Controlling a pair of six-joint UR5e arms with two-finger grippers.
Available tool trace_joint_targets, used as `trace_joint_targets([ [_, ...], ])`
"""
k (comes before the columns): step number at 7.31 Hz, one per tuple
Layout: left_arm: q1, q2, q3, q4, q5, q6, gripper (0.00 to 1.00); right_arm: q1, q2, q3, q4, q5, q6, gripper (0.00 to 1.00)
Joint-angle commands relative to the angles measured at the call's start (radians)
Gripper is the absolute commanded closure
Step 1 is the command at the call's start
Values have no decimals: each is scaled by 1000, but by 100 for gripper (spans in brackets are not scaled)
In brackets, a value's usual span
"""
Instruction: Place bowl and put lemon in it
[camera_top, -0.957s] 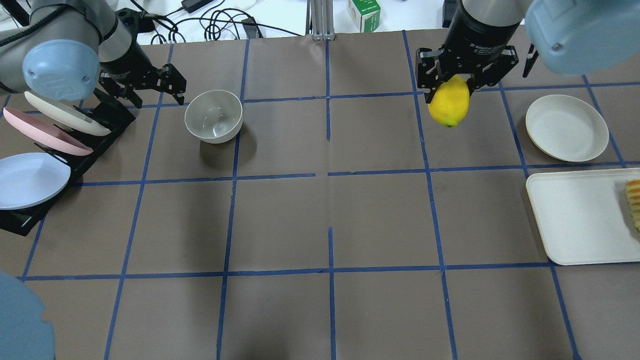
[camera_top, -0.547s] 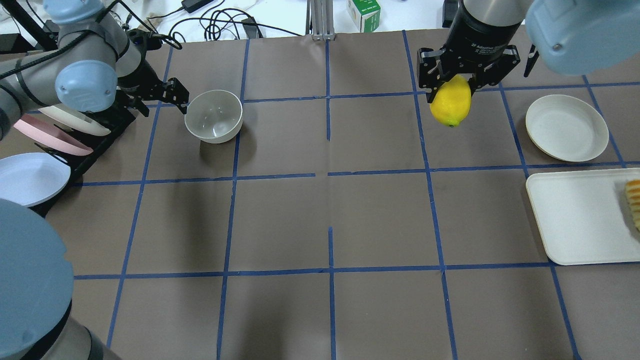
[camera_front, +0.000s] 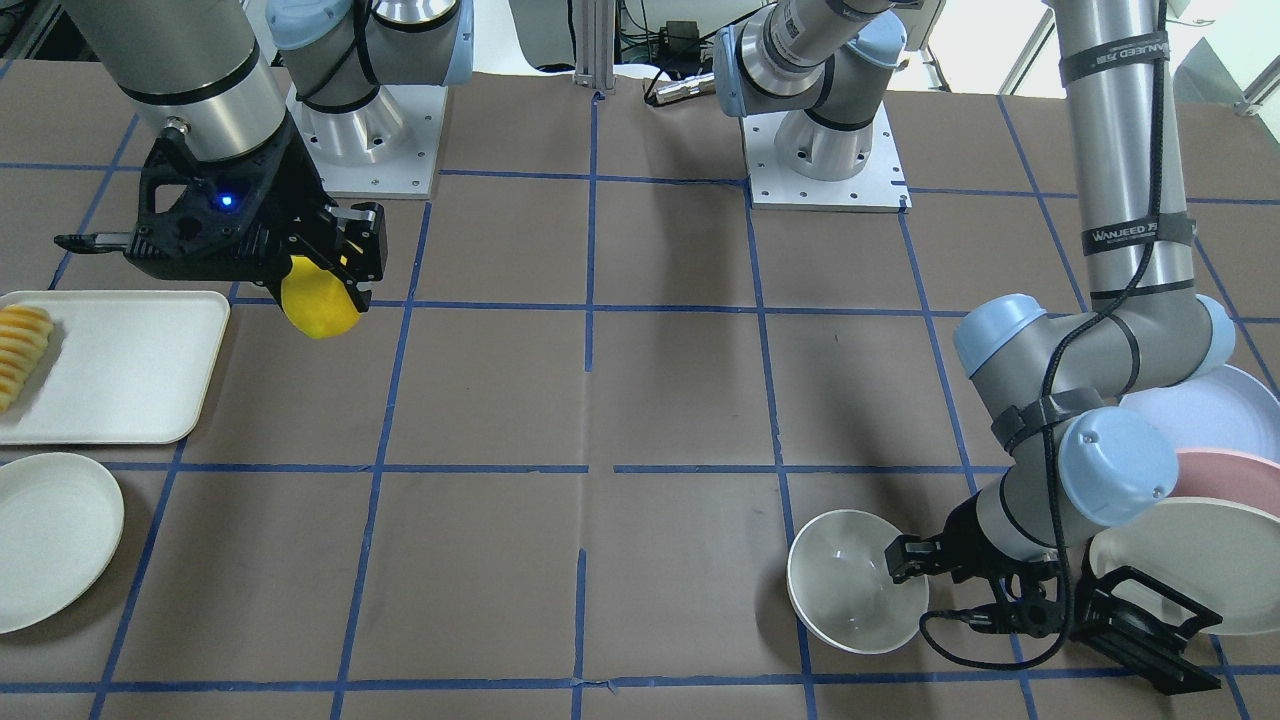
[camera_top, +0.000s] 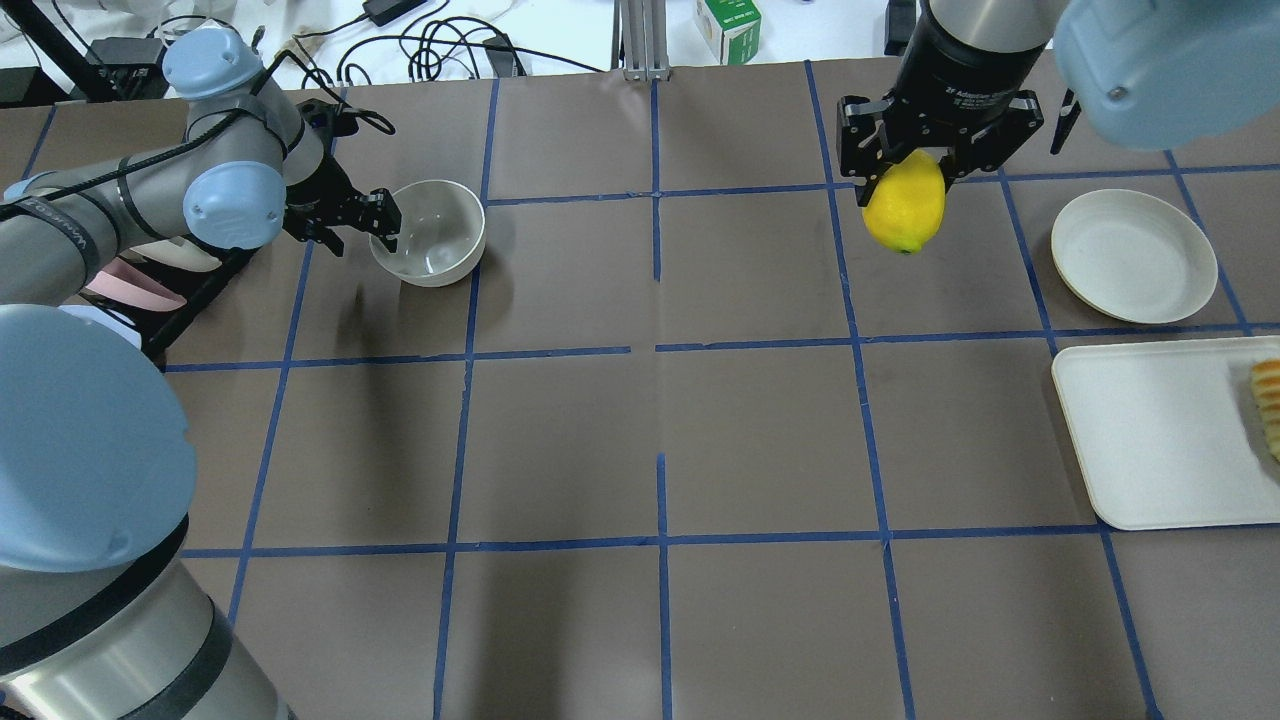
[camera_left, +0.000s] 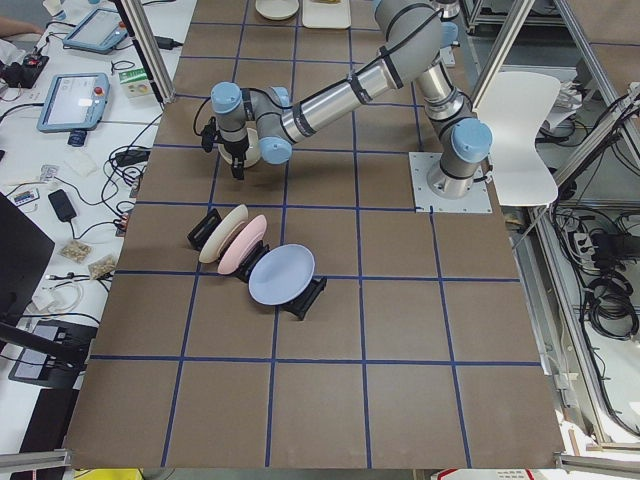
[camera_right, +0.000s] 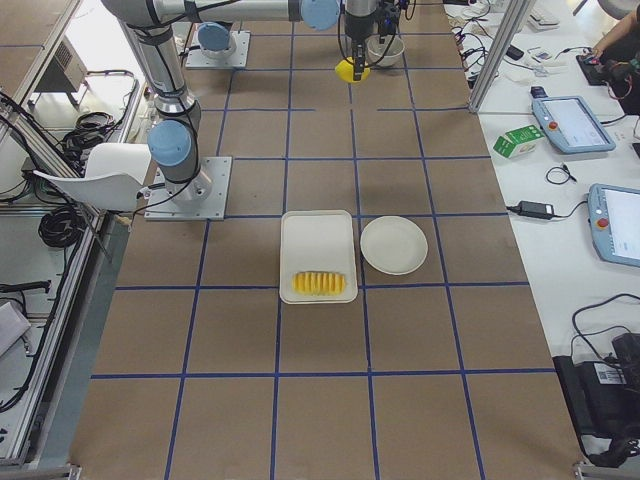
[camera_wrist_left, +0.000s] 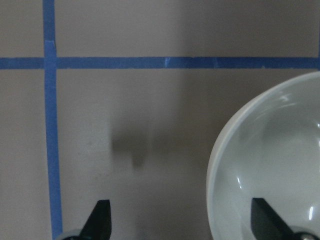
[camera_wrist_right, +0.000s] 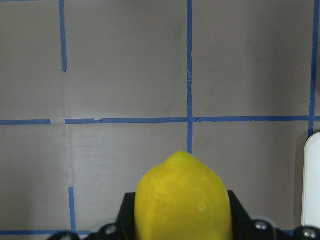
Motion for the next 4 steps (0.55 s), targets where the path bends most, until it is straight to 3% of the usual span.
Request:
trace_joint_targets([
  [1,-6,-7,0,-3,-1,4,100,-1,-1,0,2,0,0,87],
  [4,-22,7,7,-12,1,-2,100,-1,-1,0,5,-2,0,87],
])
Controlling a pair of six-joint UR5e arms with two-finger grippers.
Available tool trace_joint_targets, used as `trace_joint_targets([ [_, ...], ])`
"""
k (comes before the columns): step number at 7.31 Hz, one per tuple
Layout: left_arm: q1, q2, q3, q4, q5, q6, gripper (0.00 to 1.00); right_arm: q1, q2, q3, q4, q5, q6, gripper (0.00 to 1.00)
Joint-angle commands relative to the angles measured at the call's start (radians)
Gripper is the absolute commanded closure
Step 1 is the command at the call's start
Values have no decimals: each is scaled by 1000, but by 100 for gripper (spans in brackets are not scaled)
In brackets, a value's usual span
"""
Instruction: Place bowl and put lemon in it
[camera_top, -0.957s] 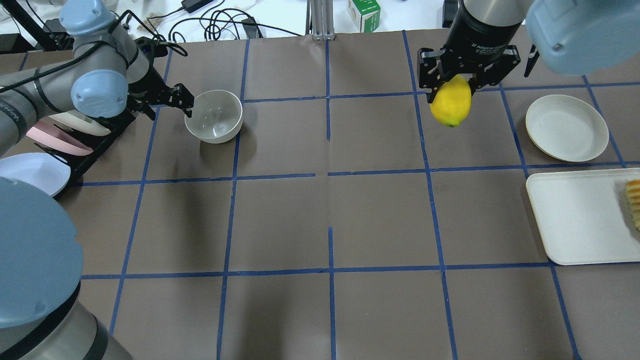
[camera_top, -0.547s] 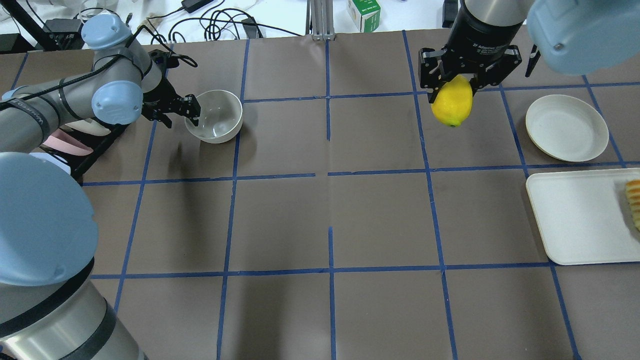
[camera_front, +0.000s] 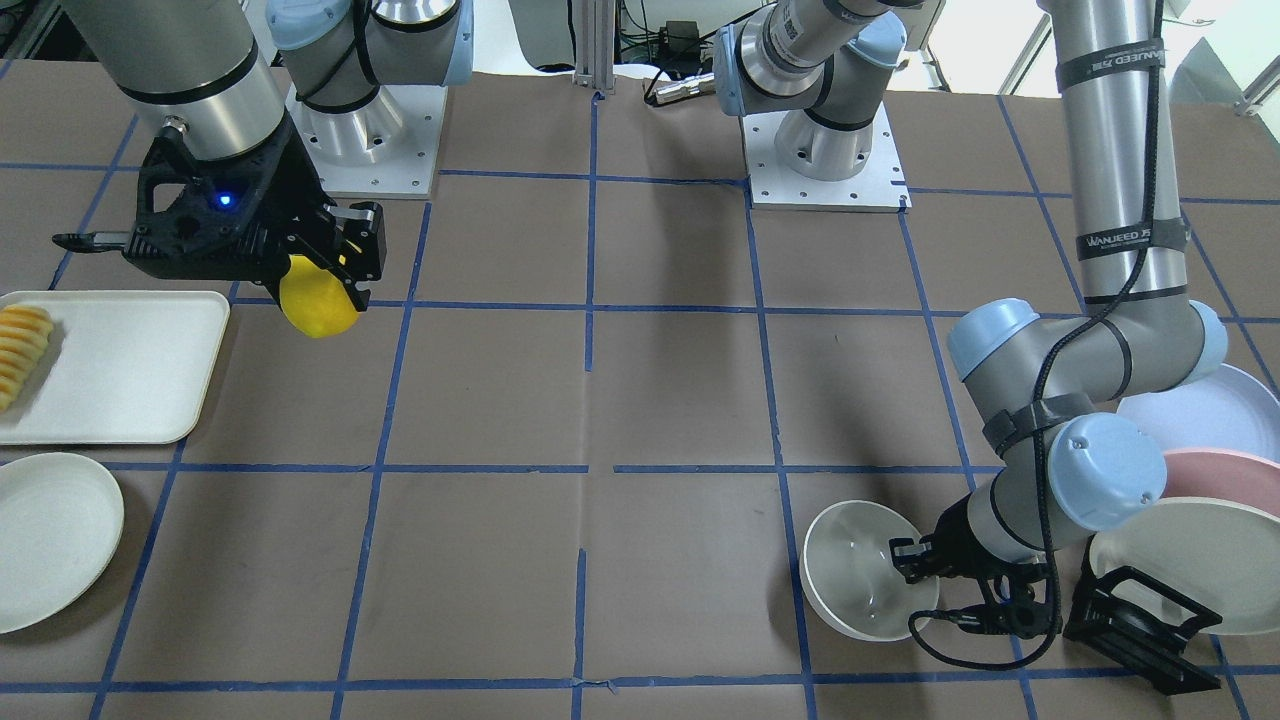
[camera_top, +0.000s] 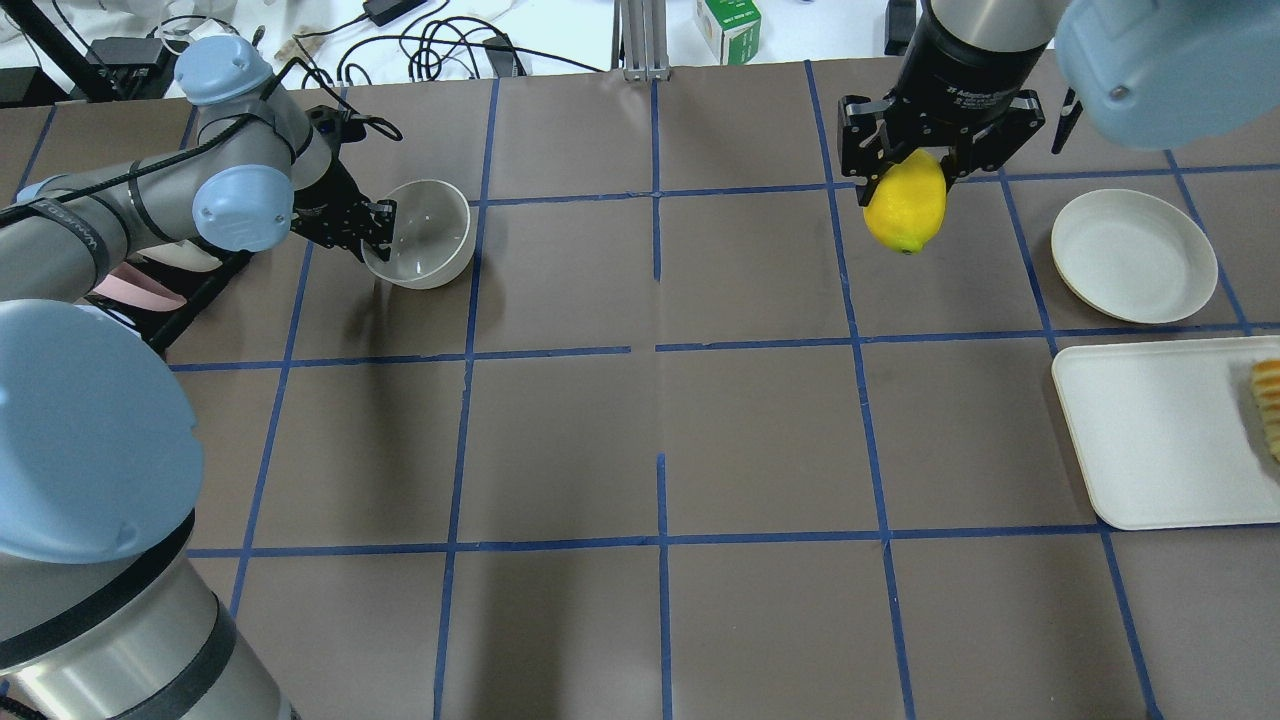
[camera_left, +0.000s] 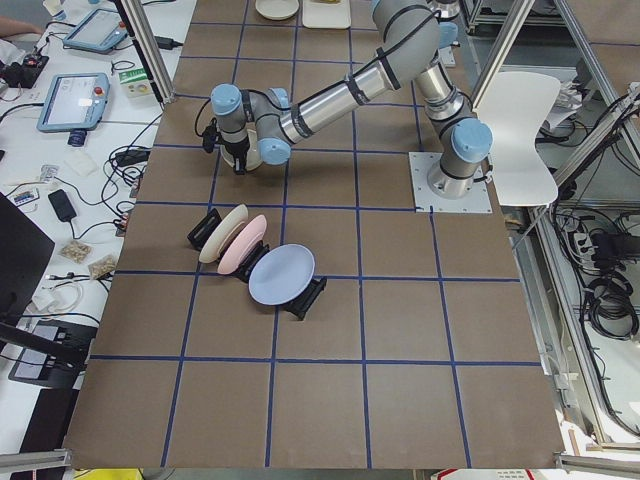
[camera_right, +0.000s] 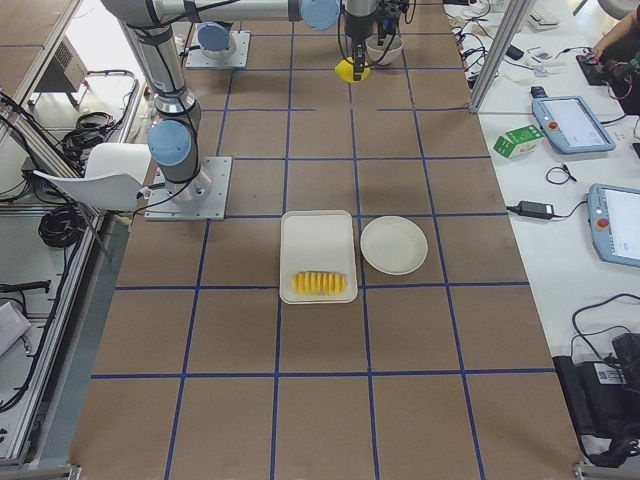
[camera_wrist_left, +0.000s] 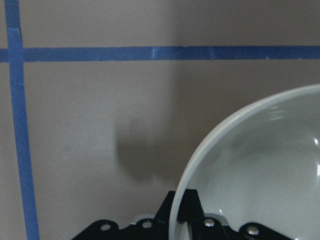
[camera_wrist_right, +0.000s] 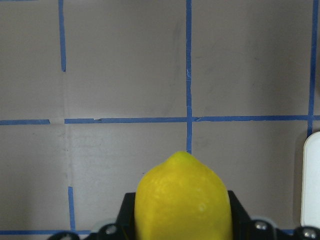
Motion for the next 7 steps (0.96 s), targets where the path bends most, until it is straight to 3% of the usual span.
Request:
trace_joint_targets([
  [1,-33,14,11,-3,2,-18,100,0,0,0,1,0,0,87],
  [4,-169,56,88,-95,3,-152,100,-2,0,0,1,0,0,88],
  [7,-321,57,81,-94,-99,-363,100,-2,0,0,4,0,0,87],
])
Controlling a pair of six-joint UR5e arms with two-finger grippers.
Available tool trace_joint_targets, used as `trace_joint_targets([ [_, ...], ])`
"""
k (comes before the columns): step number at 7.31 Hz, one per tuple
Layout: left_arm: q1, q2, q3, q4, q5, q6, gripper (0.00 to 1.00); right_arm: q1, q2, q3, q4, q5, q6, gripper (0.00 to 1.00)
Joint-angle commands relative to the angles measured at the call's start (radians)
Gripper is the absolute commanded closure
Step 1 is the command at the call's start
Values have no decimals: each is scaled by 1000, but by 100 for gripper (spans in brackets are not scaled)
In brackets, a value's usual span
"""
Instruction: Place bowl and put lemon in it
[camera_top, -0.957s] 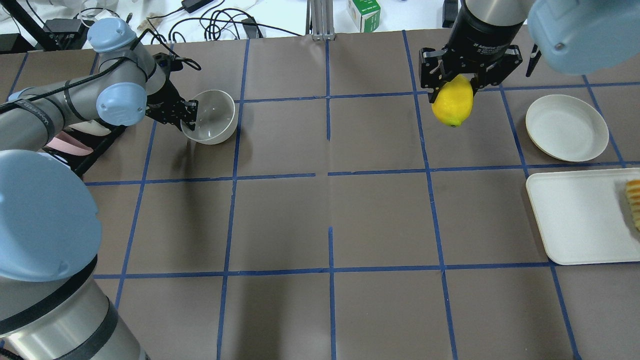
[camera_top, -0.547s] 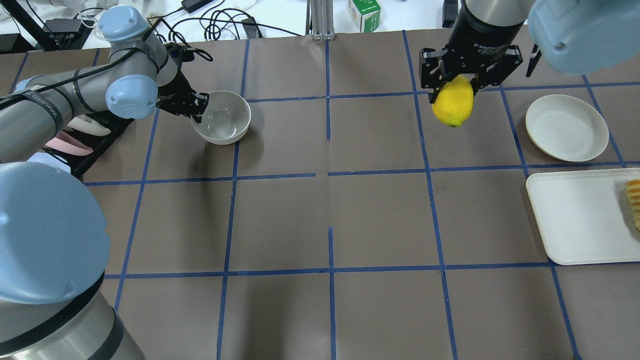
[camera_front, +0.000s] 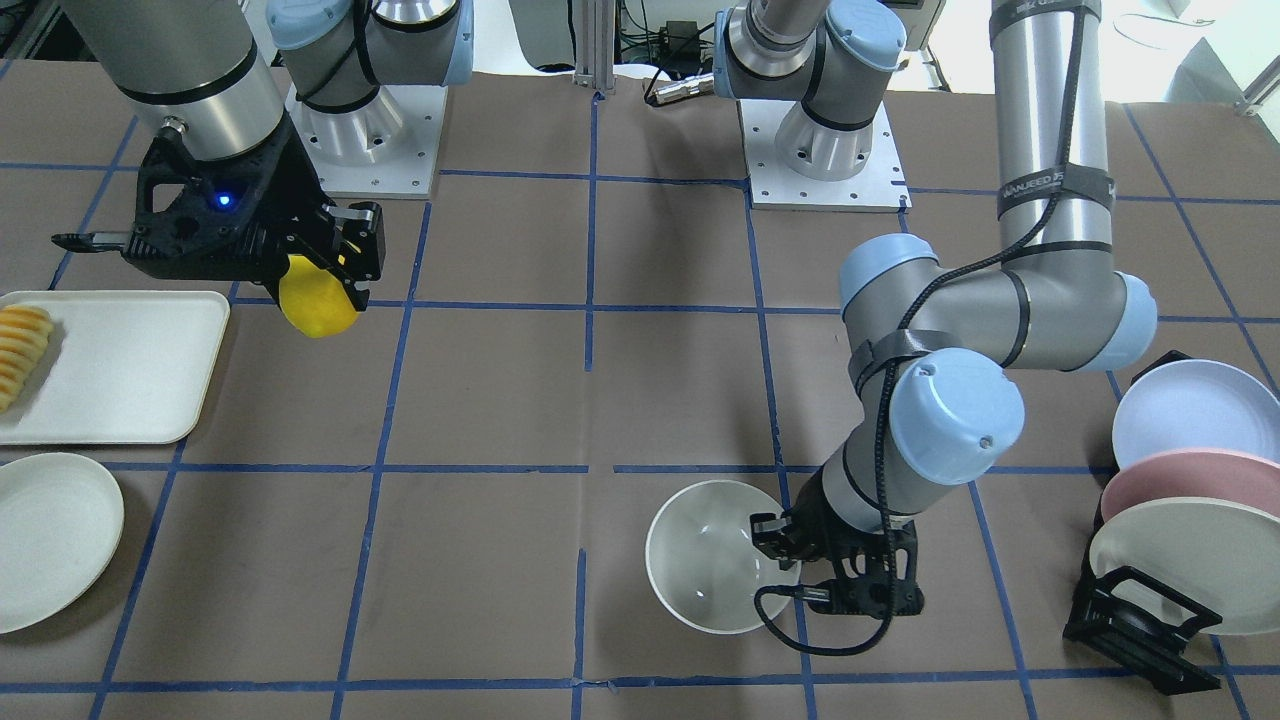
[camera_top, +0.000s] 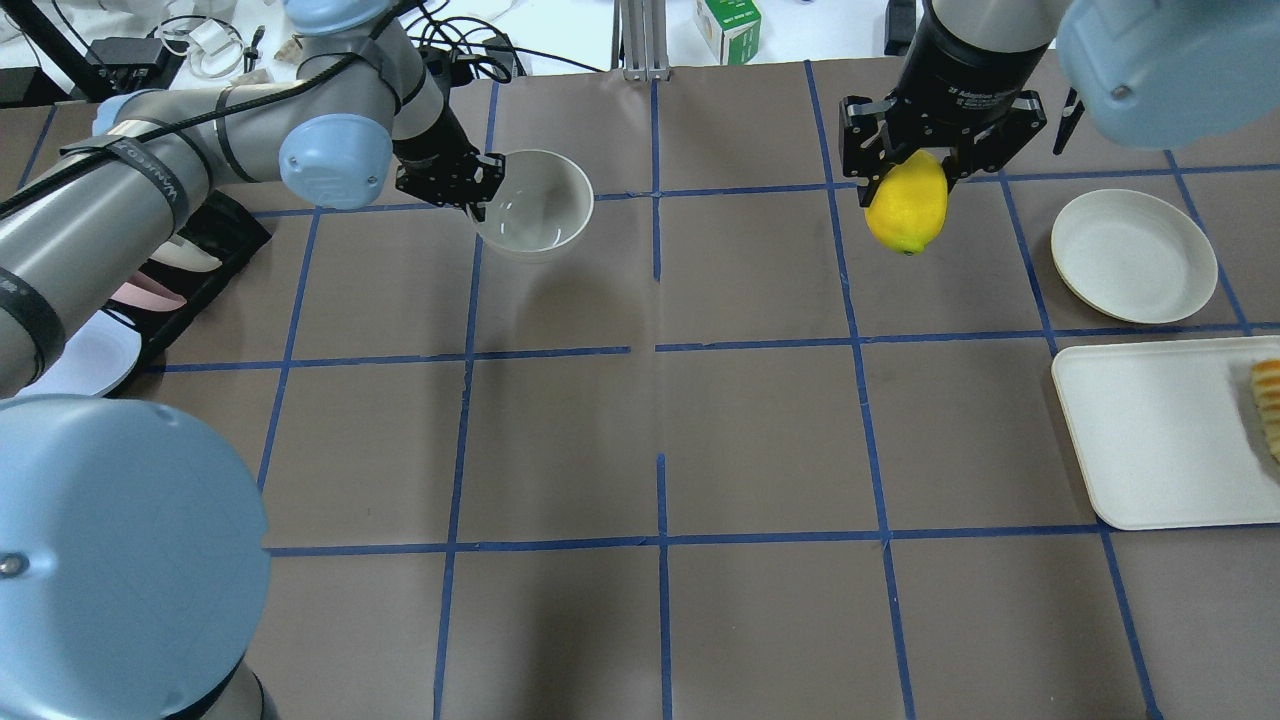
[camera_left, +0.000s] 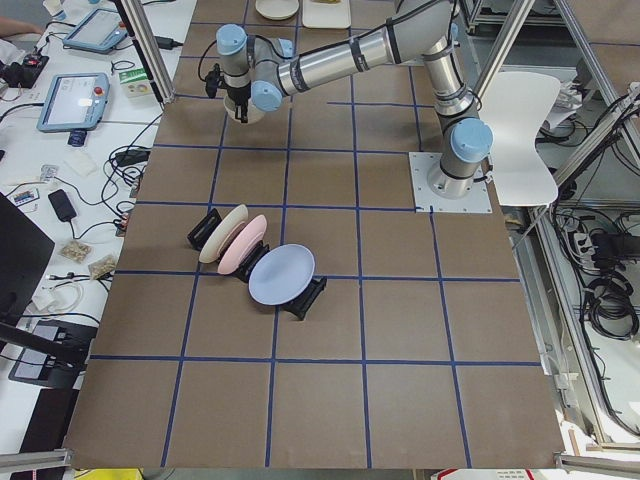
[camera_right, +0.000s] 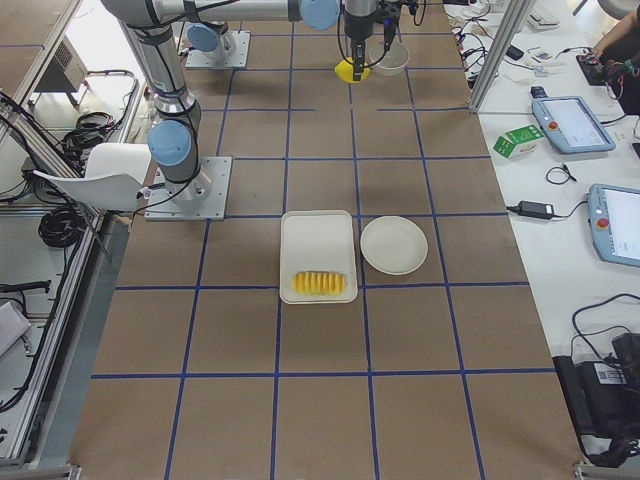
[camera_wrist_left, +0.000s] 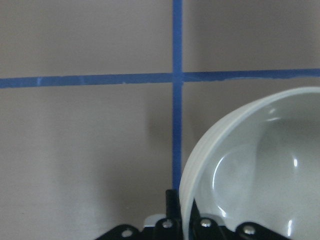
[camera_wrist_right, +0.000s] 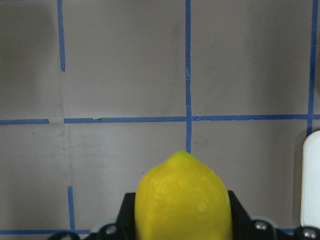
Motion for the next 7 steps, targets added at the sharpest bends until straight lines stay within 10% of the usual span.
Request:
trace_joint_targets([
  [1,-148,-5,-6,10,-33,-142,100,-2,2,0,0,0,0,87],
  [7,-185,-8,-157,116,-79,-181,100,-2,2,2,1,0,1,87],
])
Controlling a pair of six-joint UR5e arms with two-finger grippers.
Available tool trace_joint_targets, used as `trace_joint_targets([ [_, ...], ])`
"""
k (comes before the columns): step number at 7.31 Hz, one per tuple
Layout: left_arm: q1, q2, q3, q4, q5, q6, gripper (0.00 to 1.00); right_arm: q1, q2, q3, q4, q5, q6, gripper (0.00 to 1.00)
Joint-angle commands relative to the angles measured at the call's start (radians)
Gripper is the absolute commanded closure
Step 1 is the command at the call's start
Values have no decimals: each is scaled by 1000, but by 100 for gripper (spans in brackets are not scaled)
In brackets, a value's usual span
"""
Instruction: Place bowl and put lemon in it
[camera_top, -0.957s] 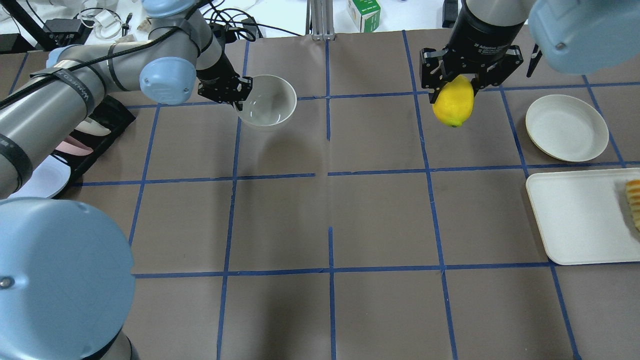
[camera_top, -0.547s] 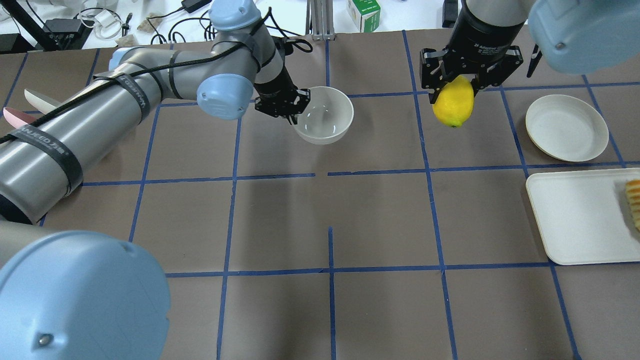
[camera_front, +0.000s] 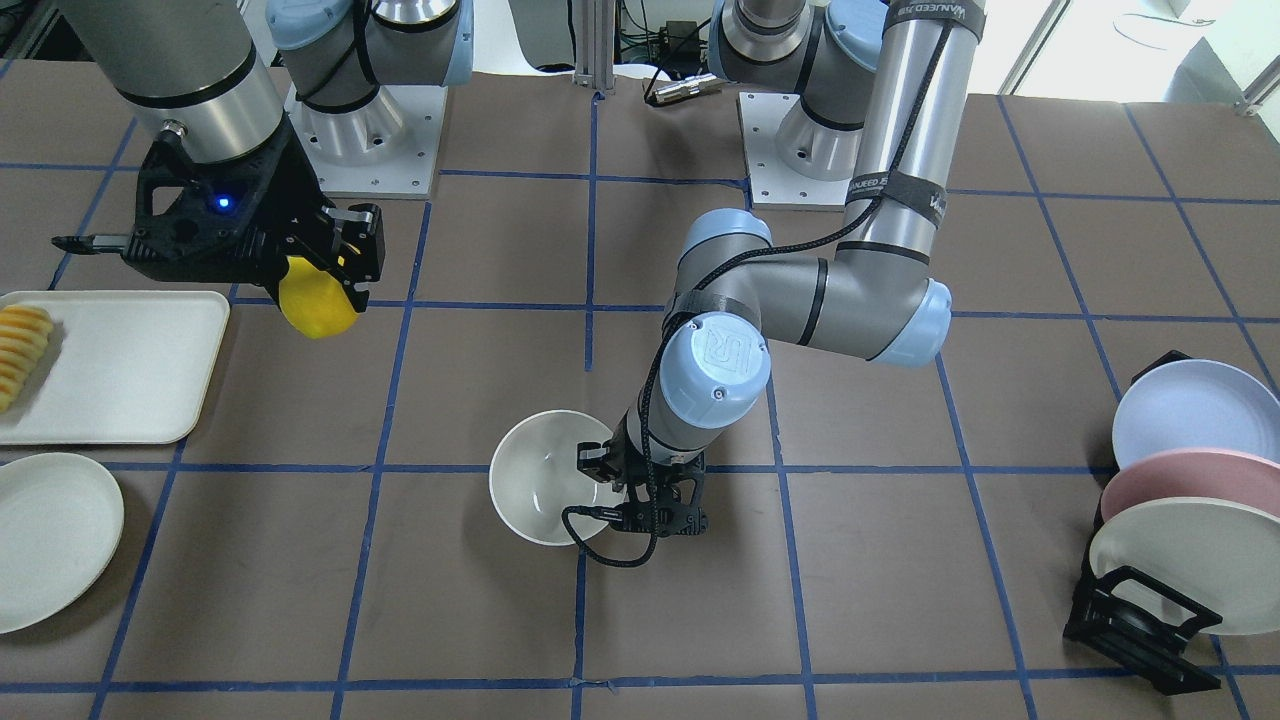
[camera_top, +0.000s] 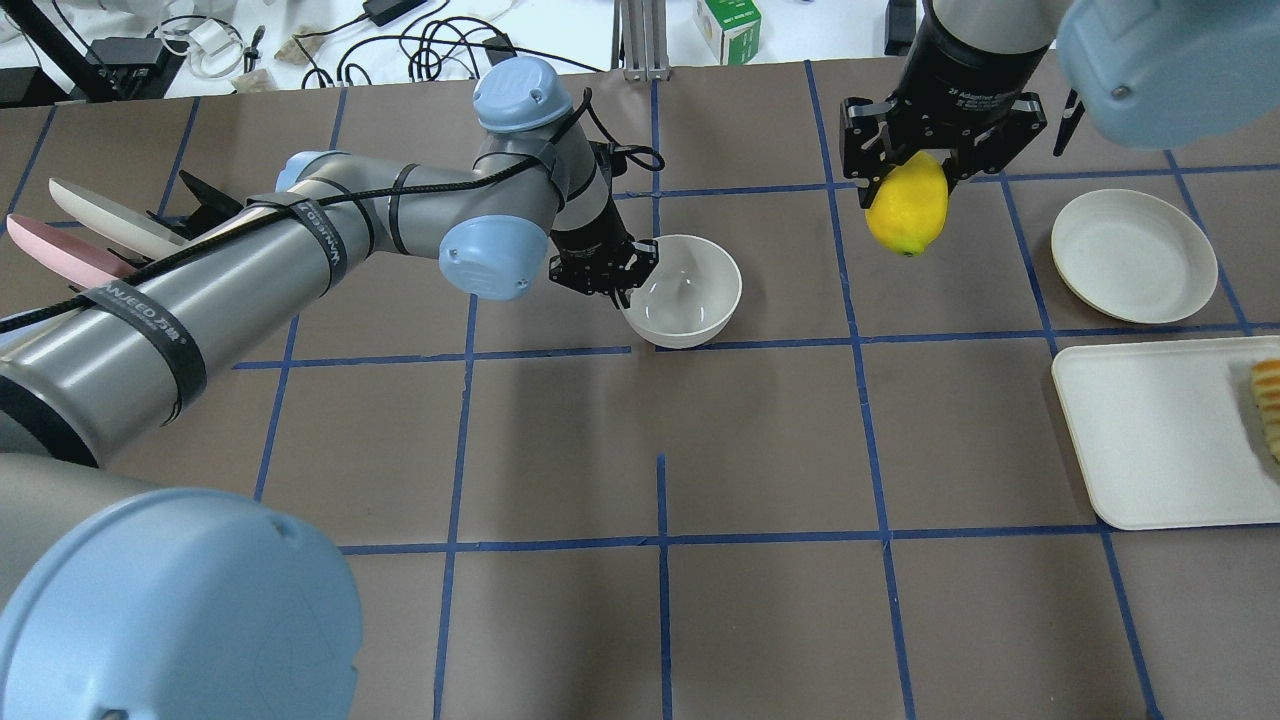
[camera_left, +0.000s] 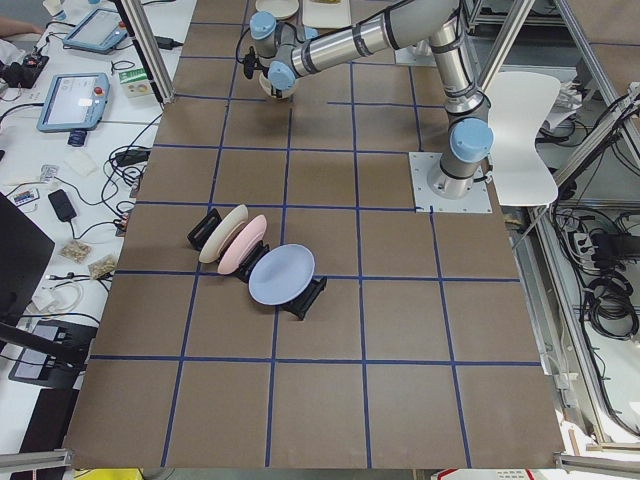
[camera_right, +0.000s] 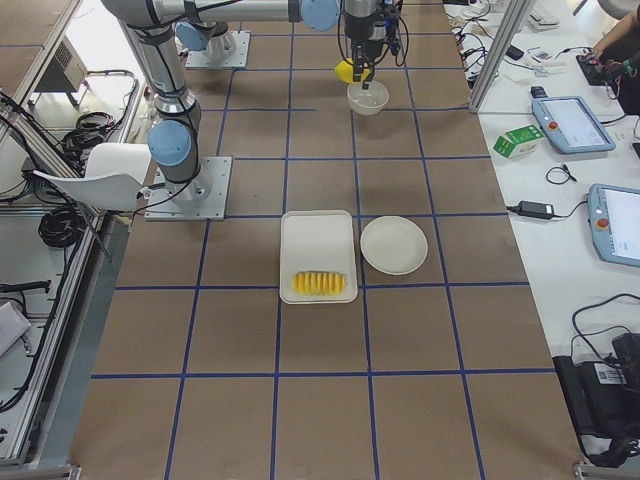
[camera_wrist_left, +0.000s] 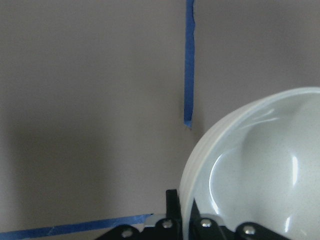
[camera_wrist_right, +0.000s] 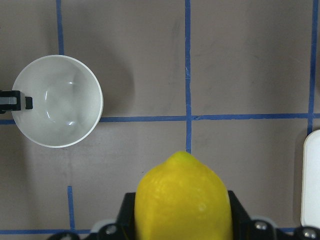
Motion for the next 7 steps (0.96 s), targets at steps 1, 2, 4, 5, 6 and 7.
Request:
trace_joint_targets([
  [1,3,7,-23,33,4,0,100,0,-2,0,1,-1,0,87],
  [2,3,-2,-25,25,4,0,100,0,0,0,2,-2,0,87],
  [4,3,2,-22,22,12,-11,1,0,-2,0,2,-2,0,87],
  [5,11,26,-13,-4,50,-12,0,0,-2,0,2,-1,0,87],
  [6,31,54,12,-83,120,-3,0,3,1,0,-5,-2,5,87],
  [7,48,83,47,-154,172,1,0,3,6,-2,-15,-7,0,87],
])
